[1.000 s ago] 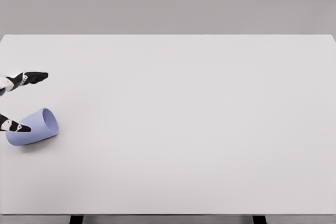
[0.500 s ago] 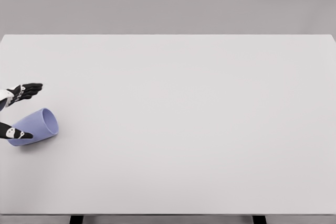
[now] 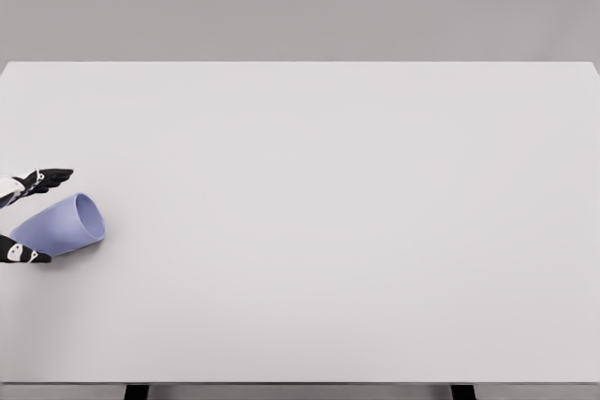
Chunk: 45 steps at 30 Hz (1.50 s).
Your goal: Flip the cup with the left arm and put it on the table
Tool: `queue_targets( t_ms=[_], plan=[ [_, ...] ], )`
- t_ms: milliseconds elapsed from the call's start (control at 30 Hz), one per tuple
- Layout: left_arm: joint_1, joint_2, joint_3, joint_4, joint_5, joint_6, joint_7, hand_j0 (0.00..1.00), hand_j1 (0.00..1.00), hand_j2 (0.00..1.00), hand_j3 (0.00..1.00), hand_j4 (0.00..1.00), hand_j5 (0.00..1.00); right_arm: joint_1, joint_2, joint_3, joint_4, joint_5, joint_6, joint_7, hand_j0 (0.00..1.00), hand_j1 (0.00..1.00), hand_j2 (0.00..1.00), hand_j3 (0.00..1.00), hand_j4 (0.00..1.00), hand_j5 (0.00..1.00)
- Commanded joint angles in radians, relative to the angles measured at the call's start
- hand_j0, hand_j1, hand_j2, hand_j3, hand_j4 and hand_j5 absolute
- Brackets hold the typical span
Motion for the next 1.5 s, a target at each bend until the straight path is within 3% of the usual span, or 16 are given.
queue_targets(
  t_ms=[0,1033,1467],
  plan=[
    [0.001,-0.001,0.0,0.008,-0.003,0.001,-0.001,1.0,1.0,1.0,1.0,1.0,1.0,0.0,0.0,0.0,0.0,0.0,0.0,0.0,1.0,1.0,1.0,1.0,1.0,1.0],
    [0.007,-0.079,0.006,0.019,-0.029,0.103,-0.001,1.0,1.0,1.0,1.0,1.0,1.0,0.0,0.0,0.0,0.0,0.0,0.0,0.0,1.0,1.0,1.0,1.0,1.0,1.0],
    [-0.016,-0.113,0.015,0.016,-0.093,0.123,-0.002,1.0,1.0,1.0,1.0,1.0,1.0,0.0,0.0,0.0,0.0,0.0,0.0,0.0,1.0,1.0,1.0,1.0,1.0,1.0]
  ],
)
